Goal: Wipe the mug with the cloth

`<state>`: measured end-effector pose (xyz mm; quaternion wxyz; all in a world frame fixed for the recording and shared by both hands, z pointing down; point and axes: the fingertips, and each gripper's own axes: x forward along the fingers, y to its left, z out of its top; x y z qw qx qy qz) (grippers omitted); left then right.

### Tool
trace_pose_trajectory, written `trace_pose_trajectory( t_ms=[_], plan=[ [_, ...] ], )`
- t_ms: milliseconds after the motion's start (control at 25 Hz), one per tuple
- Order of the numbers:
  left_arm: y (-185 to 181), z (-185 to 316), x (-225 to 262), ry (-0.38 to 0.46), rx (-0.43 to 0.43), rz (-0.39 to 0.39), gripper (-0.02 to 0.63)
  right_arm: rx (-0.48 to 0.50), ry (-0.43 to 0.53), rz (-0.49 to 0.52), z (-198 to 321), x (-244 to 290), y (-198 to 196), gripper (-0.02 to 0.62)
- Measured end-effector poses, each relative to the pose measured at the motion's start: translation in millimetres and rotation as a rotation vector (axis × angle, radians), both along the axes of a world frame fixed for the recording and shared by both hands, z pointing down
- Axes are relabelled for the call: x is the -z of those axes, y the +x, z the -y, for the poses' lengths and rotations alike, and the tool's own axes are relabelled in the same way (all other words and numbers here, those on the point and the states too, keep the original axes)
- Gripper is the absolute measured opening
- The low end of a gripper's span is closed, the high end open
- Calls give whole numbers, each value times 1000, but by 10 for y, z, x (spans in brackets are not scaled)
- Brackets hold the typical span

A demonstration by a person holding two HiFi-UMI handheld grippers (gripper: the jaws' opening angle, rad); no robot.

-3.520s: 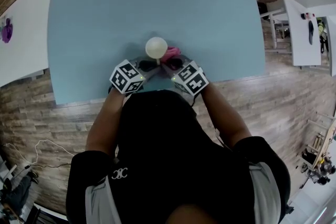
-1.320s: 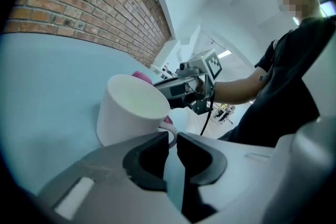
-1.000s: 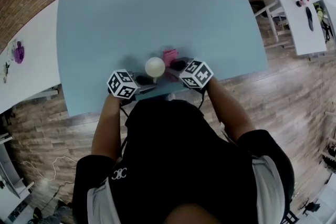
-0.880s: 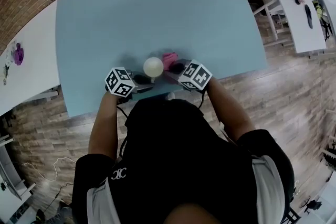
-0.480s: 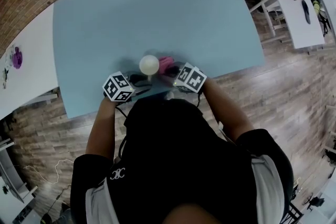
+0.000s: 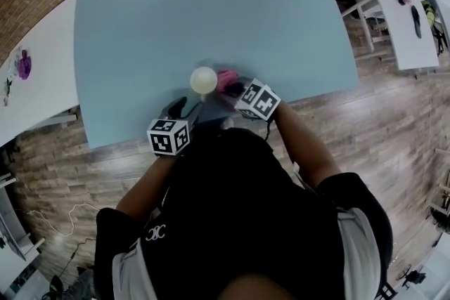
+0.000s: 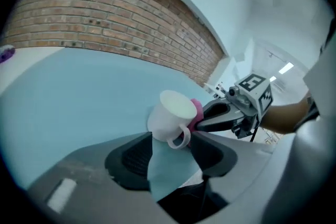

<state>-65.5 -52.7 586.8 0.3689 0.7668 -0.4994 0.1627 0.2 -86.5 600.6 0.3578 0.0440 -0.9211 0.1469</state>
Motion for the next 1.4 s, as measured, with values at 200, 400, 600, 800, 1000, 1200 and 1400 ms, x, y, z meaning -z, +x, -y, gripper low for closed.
trace_pose_trajectory(
  t_ms=[200,400,600,800,1000,1200,1400],
  plan=[
    [189,48,10,-23,-41,113,216,-10,-3,-4,15,7,27,37],
    [242,198,58,-1,-18,104,181,-19,-5,-1,-4,20,5,37],
    [207,241,24,0,8,137,118,-29,-5,5,-10,27,35,37],
    [196,240,21,2,-27,153,85,-28,-4,6,-12,37,23,37],
    [196,234,16,12,-129,232,48,-24,-8,6,-29,35,23,37],
    [204,239,-35,3,-213,299,52,-32,-5,6,-2,34,24,37],
    [156,279,-59,-22,-296,327,50,-31,-4,6,-6,35,35,37]
  ],
)
